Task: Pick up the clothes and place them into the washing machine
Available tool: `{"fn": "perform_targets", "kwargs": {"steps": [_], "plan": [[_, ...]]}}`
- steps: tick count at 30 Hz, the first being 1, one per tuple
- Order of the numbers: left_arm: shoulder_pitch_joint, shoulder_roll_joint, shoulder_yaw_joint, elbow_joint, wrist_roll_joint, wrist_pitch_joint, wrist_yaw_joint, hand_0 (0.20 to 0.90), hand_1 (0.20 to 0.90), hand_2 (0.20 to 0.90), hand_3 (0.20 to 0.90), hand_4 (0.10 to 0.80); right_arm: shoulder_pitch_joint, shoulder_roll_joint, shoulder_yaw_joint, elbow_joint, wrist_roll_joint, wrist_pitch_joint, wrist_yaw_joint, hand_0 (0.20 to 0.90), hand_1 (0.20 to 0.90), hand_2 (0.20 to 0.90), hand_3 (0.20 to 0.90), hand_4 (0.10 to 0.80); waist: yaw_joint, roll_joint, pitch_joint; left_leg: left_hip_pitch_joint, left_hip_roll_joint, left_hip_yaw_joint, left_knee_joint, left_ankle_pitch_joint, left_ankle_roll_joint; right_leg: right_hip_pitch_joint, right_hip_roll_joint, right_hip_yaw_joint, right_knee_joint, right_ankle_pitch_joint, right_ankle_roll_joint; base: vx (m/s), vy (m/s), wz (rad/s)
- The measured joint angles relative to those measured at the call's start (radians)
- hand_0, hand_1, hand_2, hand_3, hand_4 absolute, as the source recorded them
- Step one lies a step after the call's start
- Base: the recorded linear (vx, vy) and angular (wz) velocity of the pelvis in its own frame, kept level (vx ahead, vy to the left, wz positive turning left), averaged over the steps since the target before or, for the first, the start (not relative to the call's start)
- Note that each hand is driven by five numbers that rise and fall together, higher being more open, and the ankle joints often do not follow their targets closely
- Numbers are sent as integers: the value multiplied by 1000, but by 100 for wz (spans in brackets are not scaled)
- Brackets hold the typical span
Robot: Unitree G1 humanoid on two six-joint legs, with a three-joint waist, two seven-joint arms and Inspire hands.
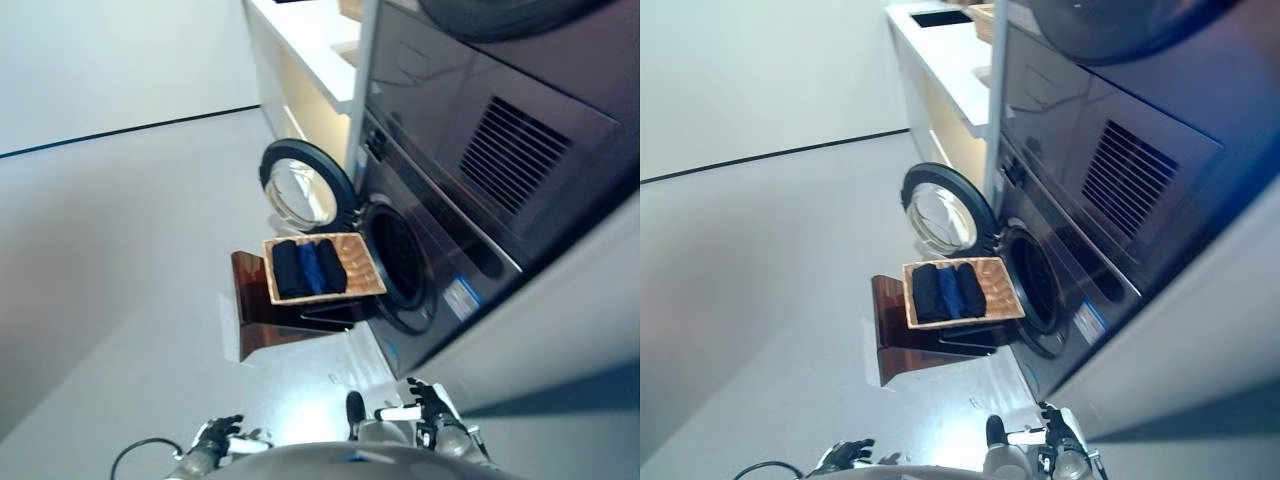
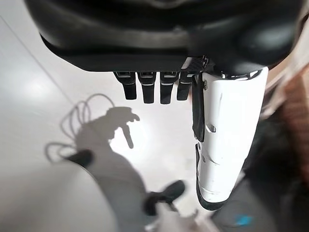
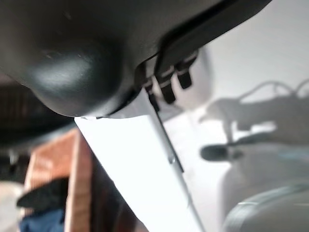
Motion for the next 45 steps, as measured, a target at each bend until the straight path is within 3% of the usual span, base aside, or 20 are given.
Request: {"fn": "perform_targets", "kwargs": {"steps": [2, 6, 8, 9, 10, 12, 13, 15, 17, 18, 20, 21, 24, 27, 28, 29, 30, 31, 40, 45], "plan": [[-17, -2, -7, -2, -3, 0, 5, 900, 900, 900, 900, 800, -8, -12, 2, -7, 6, -7, 9, 900, 900, 900, 900, 800, -1, -29, -6, -36, 6, -7, 119, 7, -36, 39, 14, -4, -13, -36, -17, 186, -185, 6], [-63, -15, -24, -7, -16, -1, 14, 900, 900, 900, 900, 800, 19, 20, 37, -1, 15, -20, 24, 900, 900, 900, 900, 800, -1, -40, 4, -135, 19, -13, 359, 35, -74, 94, 51, -18, -26, -80, -43, 246, -234, 3], [-84, -17, -29, -9, -16, -1, 16, 900, 900, 900, 900, 800, 22, 33, 74, 21, 22, -20, 30, 900, 900, 900, 900, 800, 25, -55, 44, -193, -12, -34, 551, 117, -136, 153, 51, -1, -46, -96, -63, 257, -165, -22], [-86, -13, -28, -23, -16, -1, 20, 900, 900, 900, 900, 800, 16, 42, 77, 32, 36, -18, 35, 900, 900, 900, 900, 800, 51, -85, 68, -228, -48, -31, 609, 105, -115, 178, 28, 22, -57, -96, -64, 184, -43, -16], [-91, -12, -22, -32, -16, -5, 18, 900, 900, 900, 900, 800, 15, 50, 76, 37, 41, -19, 34, 900, 900, 900, 900, 800, 53, -112, 84, -293, -69, 4, 630, 80, -75, 202, -1, 23, -77, -96, -65, 203, 17, -6], [-96, -12, -10, -44, -26, -21, 16, 900, 900, 900, 900, 800, 12, 54, 75, 38, 51, -20, 33, 900, 900, 900, 900, 800, 79, -137, 107, -382, -53, 61, 534, 75, -53, 230, -24, 29, -109, -94, -61, 255, 103, -1], [-98, -13, 16, -56, -43, -22, 24, 900, 900, 900, 900, 800, 9, 51, 75, 40, 55, -19, 27, 900, 900, 900, 900, 800, 94, -130, 116, -399, -25, 75, 413, 76, -54, 258, -16, 34, -133, -89, -56, 291, 158, -24], [-96, -13, 28, -56, -48, -21, 32, 900, 900, 900, 900, 800, 8, 38, 72, 42, 62, -20, 13, 900, 900, 900, 900, 800, 111, -106, 116, -393, 0, 69, 231, 98, -53, 298, 2, 57, -161, -97, -55, 309, 189, -39], [-84, -13, 48, -54, -55, -21, 41, 900, 900, 900, 900, 800, -3, 10, 59, 44, 64, -21, -8, 900, 900, 900, 900, 800, 114, -77, 111, -385, 7, 48, 30, 165, -49, 300, 15, 90, -159, -112, -44, 240, 179, -56], [-85, -13, 51, -54, -58, -21, 43, 900, 900, 900, 900, 800, -8, 1, 57, 47, 74, -21, -8, 900, 900, 900, 900, 800, 116, -68, 114, -375, 5, 53, -29, 190, -42, 312, 17, 108, -159, -115, -31, 175, 170, -53], [-69, -17, 46, -53, -58, -20, 42, 900, 900, 900, 900, 800, -4, -28, 56, 75, 81, -18, -9, 900, 900, 900, 900, 800, 126, -31, 99, -343, 9, 57, -67, 242, 5, 333, 28, 144, -159, -138, 3, 174, 200, -62], [-71, -10, 48, -52, -59, -19, 42, 900, 900, 900, 900, 800, -1, -26, 56, 94, 82, -13, -9, 900, 900, 900, 900, 800, 132, -41, 96, -314, -7, 76, -78, 298, 25, 350, 9, 167, -159, -146, 22, 167, 202, -65], [-66, 38, 45, -54, -46, -18, 40, 900, 900, 900, 900, 800, 11, -18, 43, 105, 84, 0, -4, 900, 900, 900, 900, 800, 127, -105, 63, -254, -84, 123, -143, 302, 76, 350, -71, 167, -135, -173, 83, 135, 169, -36], [-60, 57, 45, -54, -36, -15, 40, 900, 900, 900, 900, 800, -9, -18, 23, 106, 86, 3, -4, 900, 900, 900, 900, 800, 138, -86, 73, -213, -104, 160, -143, 279, 111, 333, -94, 159, -59, -176, 95, 42, 131, -30], [-49, 61, 45, -55, -35, -15, 41, 900, 900, 900, 900, 800, -22, -16, 25, 104, 85, 2, -2, 900, 900, 900, 900, 800, 147, -73, 77, -199, -100, 181, -143, 269, 117, 325, -98, 150, -24, -180, 102, 15, 78, -53], [-49, 69, 42, -55, -34, -14, 41, 900, 900, 900, 900, 800, -32, -14, 30, 92, 81, 2, -2, 900, 900, 900, 900, 800, 164, -64, 80, -187, -98, 200, -143, 259, 122, 298, -103, 98, 16, -186, 110, 46, 28, -64], [-44, 78, 41, -54, -32, -12, 40, 900, 900, 900, 900, 800, -49, -11, 39, 80, 79, 3, -1, 900, 900, 900, 900, 800, 176, -59, 80, -188, -95, 224, -148, 247, 126, 269, -114, 7, 43, -196, 104, 90, -9, -67], [-42, 85, 42, -54, -32, -11, 40, 900, 900, 900, 900, 800, -68, -7, 43, 64, 75, 0, -1, 900, 900, 900, 900, 800, 186, -64, 81, -193, -106, 231, -143, 247, 126, 259, -118, -29, 18, -198, 97, 122, -15, -32], [41, 81, 59, -56, -15, 1, 17, 900, 900, 900, 900, 800, -85, -4, 45, 61, 58, 3, -2, 900, 900, 900, 900, 800, 191, -82, 39, -208, -119, 173, -143, 254, 113, 349, -100, -85, -133, -155, 104, 99, -14, 17], [36, 81, 53, -57, -21, 0, 19, 900, 900, 900, 900, 800, -93, -10, 45, 63, 60, 4, -6, 900, 900, 900, 900, 800, 191, -76, 28, -271, -113, 146, -141, 267, 104, 297, -92, -111, -131, -157, 97, -150, -34, 17]]}}
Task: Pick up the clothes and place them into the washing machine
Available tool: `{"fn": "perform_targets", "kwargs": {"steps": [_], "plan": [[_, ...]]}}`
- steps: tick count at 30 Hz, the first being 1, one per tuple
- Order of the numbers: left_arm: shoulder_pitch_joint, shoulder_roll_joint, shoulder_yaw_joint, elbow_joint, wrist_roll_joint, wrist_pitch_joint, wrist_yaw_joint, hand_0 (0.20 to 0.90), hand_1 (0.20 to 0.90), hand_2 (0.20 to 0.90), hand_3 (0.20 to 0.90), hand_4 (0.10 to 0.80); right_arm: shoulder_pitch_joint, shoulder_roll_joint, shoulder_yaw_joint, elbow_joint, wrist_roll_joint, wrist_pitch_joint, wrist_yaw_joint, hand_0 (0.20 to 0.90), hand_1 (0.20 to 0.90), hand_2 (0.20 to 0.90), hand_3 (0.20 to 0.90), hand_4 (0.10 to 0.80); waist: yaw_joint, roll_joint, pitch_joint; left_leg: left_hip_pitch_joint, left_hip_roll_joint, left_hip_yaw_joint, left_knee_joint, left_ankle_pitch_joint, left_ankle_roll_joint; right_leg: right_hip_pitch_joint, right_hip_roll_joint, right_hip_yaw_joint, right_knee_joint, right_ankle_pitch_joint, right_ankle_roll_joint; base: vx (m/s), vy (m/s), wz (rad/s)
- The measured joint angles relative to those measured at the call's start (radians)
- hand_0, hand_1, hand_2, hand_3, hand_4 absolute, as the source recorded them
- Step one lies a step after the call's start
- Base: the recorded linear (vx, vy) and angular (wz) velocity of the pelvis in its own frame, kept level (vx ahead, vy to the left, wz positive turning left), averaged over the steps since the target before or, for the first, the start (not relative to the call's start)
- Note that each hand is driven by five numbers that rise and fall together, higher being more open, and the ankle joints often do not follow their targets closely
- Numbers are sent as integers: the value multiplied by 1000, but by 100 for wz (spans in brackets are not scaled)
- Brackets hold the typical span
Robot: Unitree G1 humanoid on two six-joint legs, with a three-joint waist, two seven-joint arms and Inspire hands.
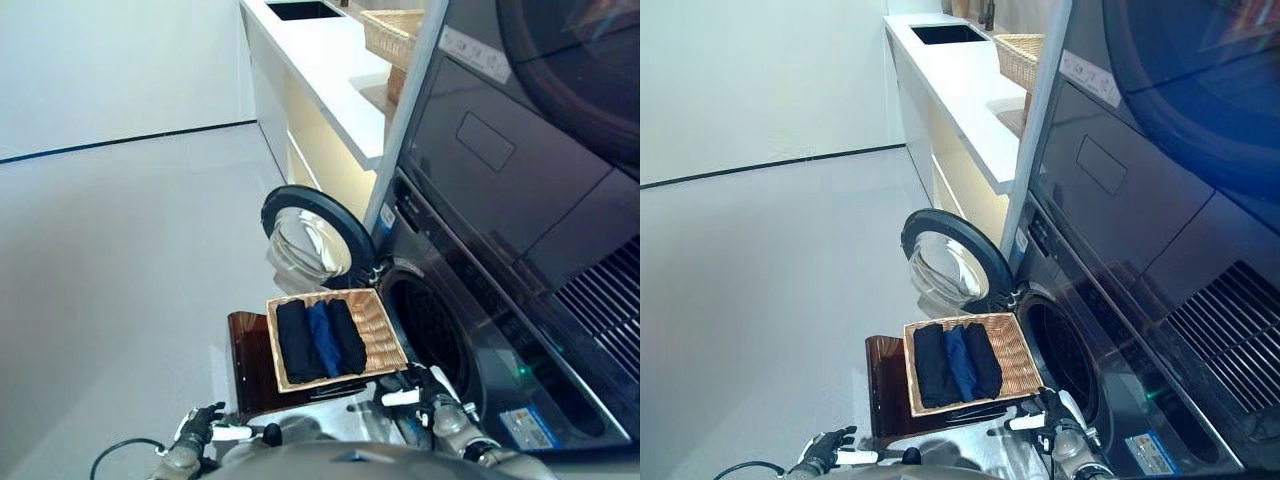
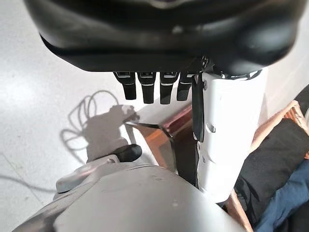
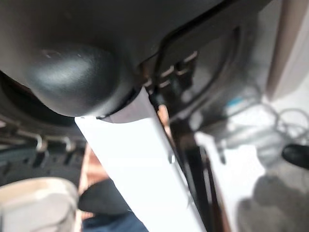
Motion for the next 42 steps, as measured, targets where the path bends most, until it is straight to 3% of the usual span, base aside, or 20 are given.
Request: {"fn": "perform_targets", "kwargs": {"steps": [6, 15, 17, 31, 42], "plan": [[-57, -30, -15, -8, -70, -2, 29, 900, 900, 900, 900, 800, -121, -62, 1, 14, 39, 18, -28, 900, 900, 900, 900, 800, -1, 66, 70, -175, 3, -31, 48, 29, 0, -157, 4, -23, 44, 19, -3, -173, 5, 14], [-113, -44, -16, -57, -172, -43, 67, 900, 900, 900, 900, 800, -311, -116, -1, 19, 89, 20, -91, 900, 900, 900, 900, 800, 25, 119, 193, -283, -4, -23, 35, 53, -22, -301, -13, -5, 104, 18, -2, 12, 21, -3], [-113, -42, -15, -71, -184, -51, 78, 900, 900, 900, 900, 800, -318, -119, 1, 19, 97, 20, -91, 900, 900, 900, 900, 800, 33, 123, 200, -283, -9, -22, 34, 59, -14, -301, -18, -5, 102, 22, 9, 50, -8, 1], [-85, -45, -57, -243, -249, -91, 65, 900, 900, 900, 900, 800, -478, -188, 14, 47, 149, 18, -132, 900, 900, 900, 900, 800, 68, 148, 241, -332, -20, -35, 32, 61, -12, -343, -26, -13, 85, 22, 14, 6, 5, 1], [-65, -39, -86, -274, -274, -108, 64, 900, 900, 900, 900, 800, -577, -223, 21, 103, 157, 17, -155, 900, 900, 900, 900, 800, 110, 169, 252, -365, -22, -57, 32, 61, -12, -371, -25, -20, 85, 17, 15, 12, 5, 2]]}}
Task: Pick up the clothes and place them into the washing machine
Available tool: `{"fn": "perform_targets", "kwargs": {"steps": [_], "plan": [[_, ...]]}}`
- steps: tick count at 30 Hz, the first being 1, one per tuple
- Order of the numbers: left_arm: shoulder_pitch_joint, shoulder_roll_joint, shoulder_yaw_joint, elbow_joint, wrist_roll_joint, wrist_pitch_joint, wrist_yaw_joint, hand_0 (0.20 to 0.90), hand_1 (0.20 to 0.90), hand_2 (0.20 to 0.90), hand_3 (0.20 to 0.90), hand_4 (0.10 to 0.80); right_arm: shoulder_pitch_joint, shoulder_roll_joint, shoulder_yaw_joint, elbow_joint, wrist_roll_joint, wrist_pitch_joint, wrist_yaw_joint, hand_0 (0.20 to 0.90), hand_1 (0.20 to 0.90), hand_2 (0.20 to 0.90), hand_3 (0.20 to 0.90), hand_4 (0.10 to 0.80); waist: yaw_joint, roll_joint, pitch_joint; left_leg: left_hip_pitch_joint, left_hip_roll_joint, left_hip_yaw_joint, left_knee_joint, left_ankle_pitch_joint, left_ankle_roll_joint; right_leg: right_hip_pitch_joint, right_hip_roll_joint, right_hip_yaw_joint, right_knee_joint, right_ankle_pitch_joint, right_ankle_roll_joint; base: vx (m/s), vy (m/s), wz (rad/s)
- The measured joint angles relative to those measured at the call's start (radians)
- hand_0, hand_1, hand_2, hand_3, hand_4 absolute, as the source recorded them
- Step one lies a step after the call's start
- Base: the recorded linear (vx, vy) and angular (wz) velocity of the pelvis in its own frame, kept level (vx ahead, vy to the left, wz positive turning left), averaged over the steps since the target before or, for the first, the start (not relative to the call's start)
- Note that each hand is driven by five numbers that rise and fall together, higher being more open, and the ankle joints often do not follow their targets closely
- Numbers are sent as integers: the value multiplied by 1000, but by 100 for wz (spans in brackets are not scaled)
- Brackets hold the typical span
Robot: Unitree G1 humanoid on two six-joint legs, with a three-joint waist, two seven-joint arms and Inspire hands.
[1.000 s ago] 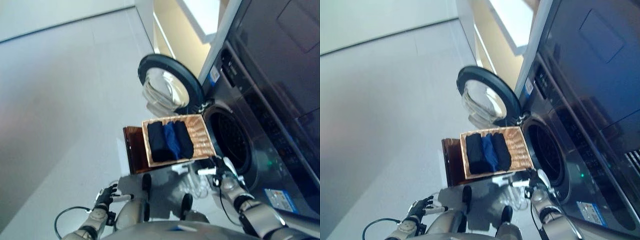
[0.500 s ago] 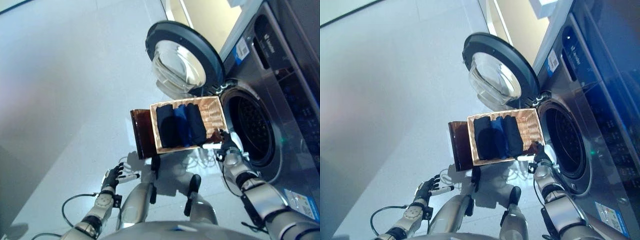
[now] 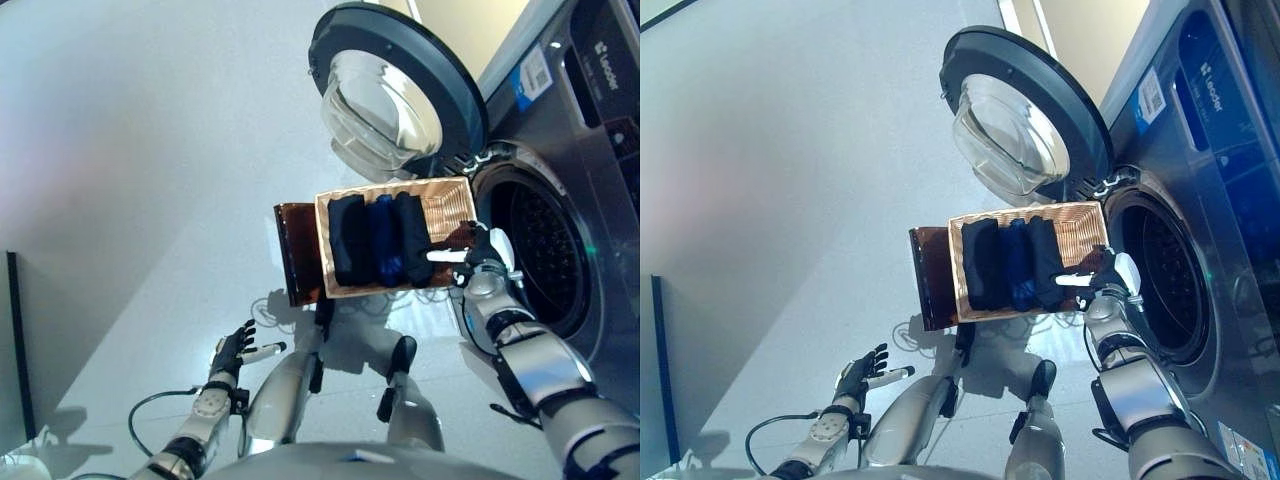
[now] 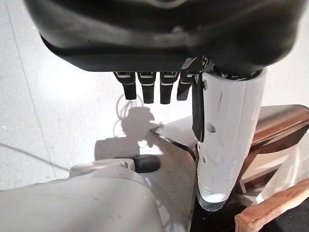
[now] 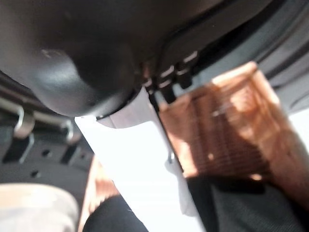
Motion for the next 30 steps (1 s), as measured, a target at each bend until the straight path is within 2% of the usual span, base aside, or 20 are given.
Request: {"fn": "perform_targets", "kwargs": {"steps": [13, 19, 29, 30], "plan": [[0, -1, -6, -28, 0, -1, 4, 900, 900, 900, 900, 800, -25, -3, 1, 28, 0, 0, -20, 900, 900, 900, 900, 800, 29, 22, 9, -51, -4, -21, 11, 5, -2, -51, -3, -19, 35, -15, 0, -2, 12, 4], [1, -1, -7, -67, -3, -3, 8, 900, 900, 900, 900, 800, -52, -27, 2, 37, 0, 0, -23, 900, 900, 900, 900, 800, 39, 53, 26, -68, -21, -32, 11, 9, -2, -72, -23, -29, 61, -28, 11, -6, 30, 8], [-4, 1, -9, -122, -18, -22, 10, 900, 900, 900, 900, 800, -113, -47, 22, 51, -1, 0, -42, 900, 900, 900, 900, 800, 55, 61, 32, -108, -41, -37, 23, 12, -2, -126, -48, -31, 116, -55, 22, -1, 10, 4], [-4, 0, -10, -127, -22, -22, 10, 900, 900, 900, 900, 800, -122, -51, 24, 54, -1, 0, -43, 829, 829, 829, 829, 749, 59, 62, 33, -114, -42, -38, 28, 12, -2, -138, -51, -30, 129, -60, 21, -5, 15, 4]]}}
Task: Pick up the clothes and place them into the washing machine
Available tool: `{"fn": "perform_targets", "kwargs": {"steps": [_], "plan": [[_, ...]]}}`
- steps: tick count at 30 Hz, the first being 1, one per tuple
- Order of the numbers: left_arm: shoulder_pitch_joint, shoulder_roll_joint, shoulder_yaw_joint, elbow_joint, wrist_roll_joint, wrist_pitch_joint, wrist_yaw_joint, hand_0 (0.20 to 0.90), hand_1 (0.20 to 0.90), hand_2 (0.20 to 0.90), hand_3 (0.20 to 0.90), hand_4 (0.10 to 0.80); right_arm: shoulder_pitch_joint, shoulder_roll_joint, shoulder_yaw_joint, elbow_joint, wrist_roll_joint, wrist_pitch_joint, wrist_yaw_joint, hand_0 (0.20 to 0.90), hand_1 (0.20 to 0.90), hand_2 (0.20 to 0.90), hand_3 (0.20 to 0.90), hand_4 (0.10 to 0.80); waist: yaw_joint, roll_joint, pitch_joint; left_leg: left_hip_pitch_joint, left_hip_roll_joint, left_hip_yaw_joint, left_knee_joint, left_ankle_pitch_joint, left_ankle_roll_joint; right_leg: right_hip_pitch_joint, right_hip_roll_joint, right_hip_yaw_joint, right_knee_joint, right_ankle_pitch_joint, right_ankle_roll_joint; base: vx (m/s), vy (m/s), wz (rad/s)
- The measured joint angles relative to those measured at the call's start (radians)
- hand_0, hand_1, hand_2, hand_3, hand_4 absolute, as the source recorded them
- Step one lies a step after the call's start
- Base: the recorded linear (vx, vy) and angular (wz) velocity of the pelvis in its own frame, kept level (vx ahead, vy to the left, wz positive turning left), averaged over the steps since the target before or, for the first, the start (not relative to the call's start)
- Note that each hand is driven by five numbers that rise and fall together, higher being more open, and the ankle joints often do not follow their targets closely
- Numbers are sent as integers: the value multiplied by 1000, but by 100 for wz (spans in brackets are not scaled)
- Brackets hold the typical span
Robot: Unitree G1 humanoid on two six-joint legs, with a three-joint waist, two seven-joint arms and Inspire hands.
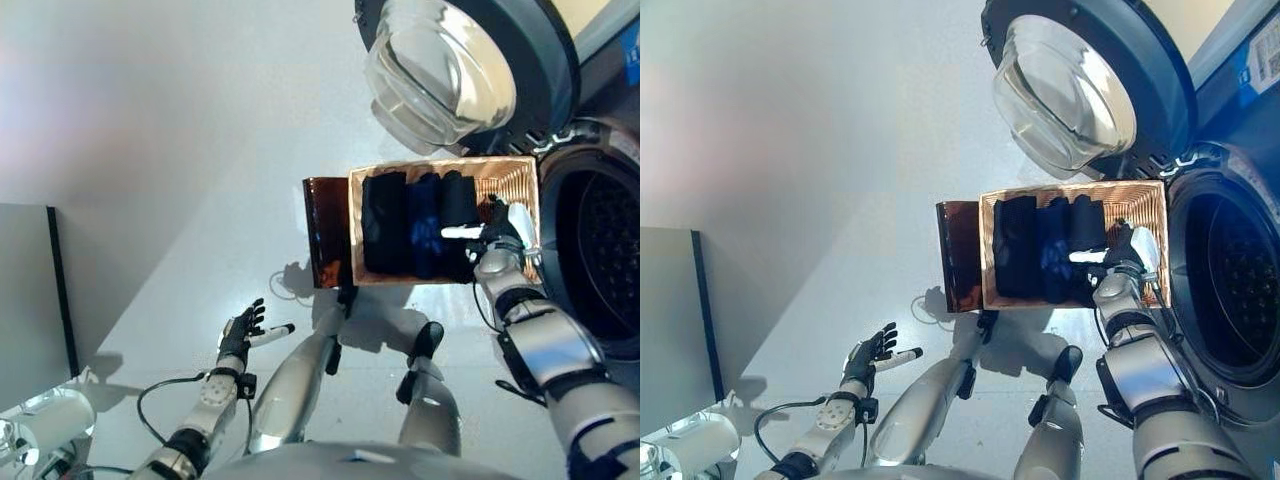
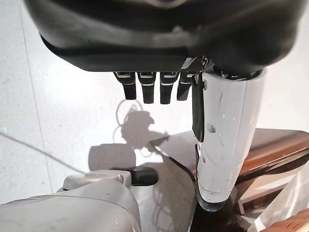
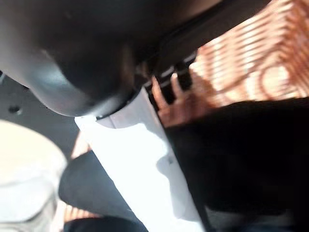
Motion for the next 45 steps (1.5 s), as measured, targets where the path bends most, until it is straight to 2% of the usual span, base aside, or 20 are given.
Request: {"fn": "perform_targets", "kwargs": {"steps": [1, 3, 5, 8, 10, 14, 16, 20, 22, 36, 42, 44, 45], "plan": [[0, 0, -3, -7, 0, 0, 0, 900, 900, 900, 900, 800, -7, -5, 5, 5, 0, 0, 0, 752, 752, 752, 752, 694, 0, 6, 5, 0, 0, -1, 0, 0, 0, -1, 0, 0, 6, -3, 0, 0, 0, 0], [0, 1, -19, -12, -3, -1, 2, 900, 900, 900, 900, 800, -14, -12, 6, 19, 0, 1, -1, 527, 527, 527, 527, 533, 7, 10, 8, 0, -1, -1, 1, 0, 0, -8, -3, 1, 20, -8, 0, 1, 17, -1], [0, 1, -36, -13, -3, -1, 2, 900, 900, 900, 900, 800, -18, -22, 6, 29, -1, 1, -5, 480, 480, 480, 480, 500, 15, 14, 9, -3, -2, -1, 1, 0, 0, -20, -7, 6, 35, -14, 0, -2, 19, -2], [4, 1, -41, -17, -3, -1, 1, 900, 900, 900, 900, 800, -23, -30, 5, 46, -2, 1, -21, 359, 359, 359, 359, 414, 20, 18, 13, -11, -7, -1, 1, 1, 1, -47, -17, 14, 75, -32, 2, -5, 36, 1], [4, 1, -40, -19, -3, -1, 2, 900, 900, 900, 900, 800, -39, -35, 5, 55, -2, 2, -29, 351, 351, 351, 351, 408, 22, 20, 14, -21, -9, 0, 2, 1, 1, -69, -21, 24, 96, -38, 3, -1, 24, -5], [4, 1, -41, -19, -3, -1, 11, 900, 900, 900, 900, 800, -52, -48, 6, 56, -13, 3, -42, 387, 387, 387, 387, 433, 24, 27, 17, -35, -11, 0, 10, 4, 6, -86, -23, 29, 106, -39, 2, 1, 21, -2], [4, 1, -41, -21, -3, -2, 13, 900, 900, 900, 900, 800, -52, -48, 8, 56, -28, 3, -42, 428, 428, 428, 428, 463, 24, 27, 17, -35, -11, 1, 13, 4, 6, -88, -24, 29, 114, -43, 1, 0, 0, 0], [4, 2, -52, -28, -3, -2, 14, 900, 900, 900, 900, 800, -52, -50, 7, 61, -39, 3, -43, 453, 453, 453, 453, 480, 27, 27, 17, -35, -11, 1, 15, 4, 6, -100, -26, 36, 137, -52, 0, -3, 0, -1], [4, 2, -73, -38, -2, -2, 14, 900, 900, 900, 900, 800, -53, -55, 7, 61, -40, 2, -44, 447, 447, 447, 447, 476, 26, 35, 19, -35, -12, 2, 17, 5, 7, -107, -29, 39, 155, -59, -1, 0, 0, 0], [6, 3, -73, -40, -2, -2, 15, 900, 900, 900, 900, 800, -37, -63, -35, 55, -16, 2, -45, 420, 420, 420, 420, 457, 12, 40, 20, -18, -11, 11, 38, 11, 16, -100, -30, 54, 187, -64, -3, 4, -2, -1], [21, 4, -73, -41, -3, -2, 16, 900, 900, 900, 900, 800, -20, -67, -99, -1, 57, -3, -67, 411, 411, 411, 411, 451, -32, 34, 25, 2, -8, 25, 38, 11, 16, -105, -30, 84, 203, -62, -3, -13, -3, -10], [28, 5, -73, -42, -9, -2, 17, 900, 900, 900, 900, 800, 16, -64, -150, -73, 118, -26, -70, 381, 381, 381, 381, 429, -48, 31, 26, 5, -7, 30, 34, 11, 16, -107, -25, 94, 203, -58, -5, -2, -3, -18], [30, 6, -72, -42, -13, -4, 19, 900, 900, 900, 900, 800, 27, -59, -159, -99, 153, -45, -80, 324, 324, 324, 324, 388, -61, 26, 30, 5, -6, 41, 32, 11, 16, -116, -24, 107, 204, -56, -7, -2, -10, -28]]}}
